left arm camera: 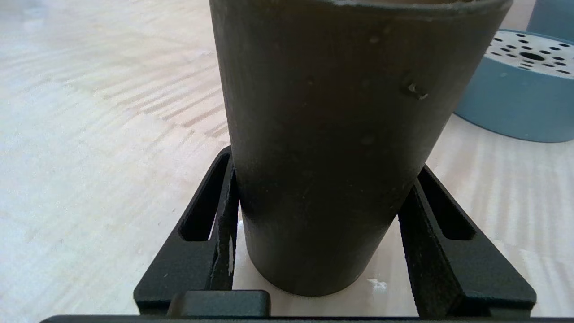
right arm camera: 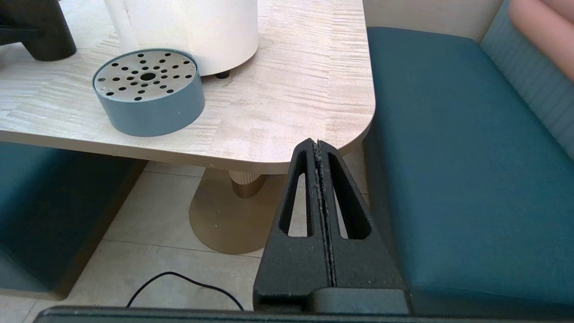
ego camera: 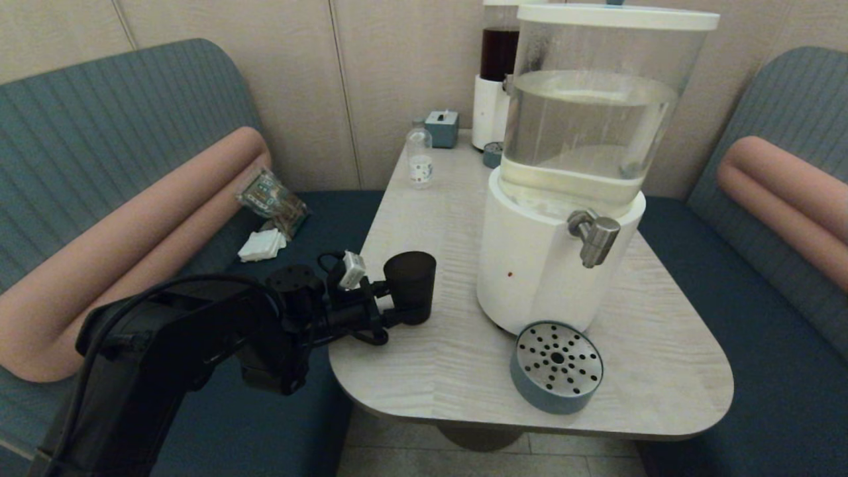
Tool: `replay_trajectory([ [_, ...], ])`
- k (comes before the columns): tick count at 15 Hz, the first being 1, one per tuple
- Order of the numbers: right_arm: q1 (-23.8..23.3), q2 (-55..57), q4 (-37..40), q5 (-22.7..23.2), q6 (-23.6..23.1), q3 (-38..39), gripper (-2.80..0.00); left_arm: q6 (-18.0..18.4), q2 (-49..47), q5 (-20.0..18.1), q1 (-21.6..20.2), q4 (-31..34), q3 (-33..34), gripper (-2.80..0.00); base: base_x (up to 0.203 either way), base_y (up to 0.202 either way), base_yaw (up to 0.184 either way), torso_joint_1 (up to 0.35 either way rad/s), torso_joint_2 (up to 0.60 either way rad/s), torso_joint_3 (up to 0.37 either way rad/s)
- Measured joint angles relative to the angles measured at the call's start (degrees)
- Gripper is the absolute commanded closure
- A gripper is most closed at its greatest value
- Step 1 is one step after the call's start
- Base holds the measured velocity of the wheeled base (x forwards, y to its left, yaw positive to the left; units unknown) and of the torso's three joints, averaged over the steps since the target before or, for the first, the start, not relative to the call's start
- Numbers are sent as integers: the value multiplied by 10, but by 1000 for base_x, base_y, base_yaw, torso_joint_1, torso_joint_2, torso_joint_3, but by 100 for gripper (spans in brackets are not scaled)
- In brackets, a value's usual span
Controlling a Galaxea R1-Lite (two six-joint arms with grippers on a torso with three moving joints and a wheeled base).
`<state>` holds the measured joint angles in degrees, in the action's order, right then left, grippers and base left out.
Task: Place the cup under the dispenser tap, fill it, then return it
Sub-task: Pick up the cup, then place it under the water dispenser
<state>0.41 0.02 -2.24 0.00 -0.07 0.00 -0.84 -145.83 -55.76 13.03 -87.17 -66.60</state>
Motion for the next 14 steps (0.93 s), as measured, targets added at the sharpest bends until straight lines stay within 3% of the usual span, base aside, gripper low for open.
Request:
replay_trajectory([
  [5,0,0,0,0,0,0,0,20,65,0,16,0,72,0,0,0,0,0,0,0],
  [8,0,0,0,0,0,0,0,19,144,4,51,0,148,0,0,0,0,0,0,0],
  [14,0,0,0,0,0,0,0,9,214,90,171,0,191,0,0,0,0,0,0,0],
])
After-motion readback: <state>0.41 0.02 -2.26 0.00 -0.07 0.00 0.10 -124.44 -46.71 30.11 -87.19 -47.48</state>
